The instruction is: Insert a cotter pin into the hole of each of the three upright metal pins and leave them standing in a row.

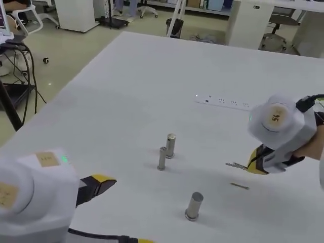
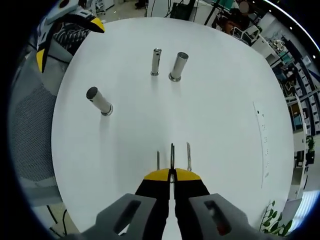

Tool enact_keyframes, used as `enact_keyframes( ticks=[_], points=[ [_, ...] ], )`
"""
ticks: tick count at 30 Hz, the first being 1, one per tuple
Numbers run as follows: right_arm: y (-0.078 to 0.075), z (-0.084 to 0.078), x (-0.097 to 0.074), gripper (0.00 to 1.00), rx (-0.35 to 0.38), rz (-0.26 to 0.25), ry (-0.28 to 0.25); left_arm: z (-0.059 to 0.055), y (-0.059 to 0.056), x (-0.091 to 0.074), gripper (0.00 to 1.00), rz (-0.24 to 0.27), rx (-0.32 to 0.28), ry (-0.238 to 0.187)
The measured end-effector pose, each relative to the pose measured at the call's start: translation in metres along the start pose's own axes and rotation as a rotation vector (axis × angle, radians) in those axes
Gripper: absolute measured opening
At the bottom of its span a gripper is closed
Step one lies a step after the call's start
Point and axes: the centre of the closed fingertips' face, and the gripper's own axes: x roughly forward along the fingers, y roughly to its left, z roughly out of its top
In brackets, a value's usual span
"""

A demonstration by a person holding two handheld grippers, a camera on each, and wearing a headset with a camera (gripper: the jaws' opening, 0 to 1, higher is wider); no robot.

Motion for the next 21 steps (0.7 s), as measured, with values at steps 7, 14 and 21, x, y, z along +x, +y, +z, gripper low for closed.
enact_keyframes(
  ticks=[7, 14, 21],
  points=[
    [0.006, 0.010, -0.021, 0.00, -0.031, -0.046, -0.049, 0.005, -0.001, 0.003, 0.80, -0.006, -0.001, -0.008],
    [0.010, 0.020, -0.036, 0.00, -0.053, -0.094, -0.099, 0.010, 0.000, 0.010, 0.77, -0.013, -0.034, -0.031],
    [0.016, 0.029, -0.048, 0.00, -0.057, -0.145, -0.155, 0.010, -0.004, 0.015, 0.75, -0.024, -0.043, -0.021]
  ],
)
